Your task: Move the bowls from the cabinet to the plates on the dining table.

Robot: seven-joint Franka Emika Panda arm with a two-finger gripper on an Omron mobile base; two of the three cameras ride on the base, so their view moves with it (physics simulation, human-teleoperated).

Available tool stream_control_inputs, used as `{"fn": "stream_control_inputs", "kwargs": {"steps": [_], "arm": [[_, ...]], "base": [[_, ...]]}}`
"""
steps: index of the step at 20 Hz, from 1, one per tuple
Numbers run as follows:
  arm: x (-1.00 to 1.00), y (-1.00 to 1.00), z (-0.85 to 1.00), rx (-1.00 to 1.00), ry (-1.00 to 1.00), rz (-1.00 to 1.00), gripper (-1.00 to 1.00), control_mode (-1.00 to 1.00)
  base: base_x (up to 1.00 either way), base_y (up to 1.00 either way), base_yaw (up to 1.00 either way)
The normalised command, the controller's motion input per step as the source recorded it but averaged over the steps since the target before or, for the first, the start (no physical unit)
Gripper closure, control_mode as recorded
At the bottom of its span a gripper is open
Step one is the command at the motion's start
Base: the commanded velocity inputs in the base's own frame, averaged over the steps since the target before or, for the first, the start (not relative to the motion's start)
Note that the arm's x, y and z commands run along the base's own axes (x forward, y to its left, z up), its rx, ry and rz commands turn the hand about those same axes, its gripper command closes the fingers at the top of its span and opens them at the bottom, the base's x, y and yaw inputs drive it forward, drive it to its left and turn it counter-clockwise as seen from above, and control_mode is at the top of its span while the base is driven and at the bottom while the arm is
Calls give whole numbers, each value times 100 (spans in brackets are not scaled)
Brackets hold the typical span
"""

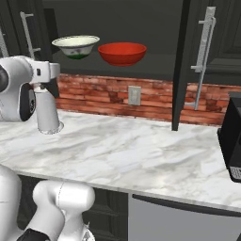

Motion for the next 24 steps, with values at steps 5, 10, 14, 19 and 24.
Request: {"fn": "stream_control_inputs", "kwargs": {"steps": [5,10,14,19,24], "arm": [[-46,-25,0,0,-4,-6,-100,-100],[-47,-27,0,0,-4,-5,-100,-100],[-11,-45,6,0,0,-1,-100,-100],[13,-31,8,5,8,4,-100,-100],[11,-16,8,4,8,10,-100,-100]], "base": [[0,0,0],[0,0,0],[0,0,0],[0,0,0],[0,0,0]]}}
